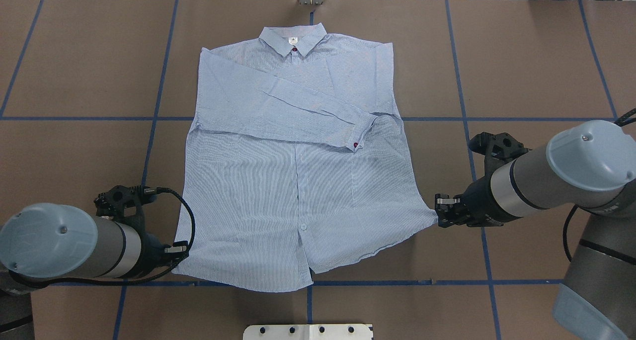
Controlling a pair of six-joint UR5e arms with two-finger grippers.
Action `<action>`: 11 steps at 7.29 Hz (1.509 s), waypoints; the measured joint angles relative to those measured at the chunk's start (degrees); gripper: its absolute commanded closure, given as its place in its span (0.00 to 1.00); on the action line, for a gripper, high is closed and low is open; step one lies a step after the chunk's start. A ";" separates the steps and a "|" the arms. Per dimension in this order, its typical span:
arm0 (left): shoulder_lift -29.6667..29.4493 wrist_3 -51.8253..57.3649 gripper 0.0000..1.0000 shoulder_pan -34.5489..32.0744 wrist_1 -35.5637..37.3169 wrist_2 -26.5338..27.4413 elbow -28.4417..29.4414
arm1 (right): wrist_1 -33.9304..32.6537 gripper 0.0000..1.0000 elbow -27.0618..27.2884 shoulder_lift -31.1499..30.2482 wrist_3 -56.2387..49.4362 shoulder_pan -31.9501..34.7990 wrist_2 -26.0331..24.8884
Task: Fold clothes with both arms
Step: 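Lift the hem with both grippers and carry it toward the collar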
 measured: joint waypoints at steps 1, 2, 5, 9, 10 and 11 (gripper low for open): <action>0.38 0.07 1.00 -0.02 0.04 0.00 -0.83 | 0.04 1.00 0.27 -0.13 -0.02 0.86 1.38; 0.74 0.14 1.00 -0.05 0.40 -0.25 -2.19 | 0.09 1.00 0.92 -0.30 -0.03 1.81 3.25; 1.13 0.18 1.00 -0.05 1.75 -3.98 -5.50 | 0.20 1.00 3.80 -1.51 -0.03 2.68 8.02; 0.95 0.18 1.00 0.01 5.03 -7.05 -10.60 | 0.38 1.00 9.12 -5.48 -0.03 3.80 16.51; 0.88 0.18 1.00 0.24 5.70 -7.96 -11.45 | 0.38 1.00 9.80 -5.90 -0.03 4.08 18.48; 0.78 0.18 1.00 0.65 6.37 -9.34 -12.39 | 0.41 1.00 10.14 -6.09 -0.03 4.26 20.55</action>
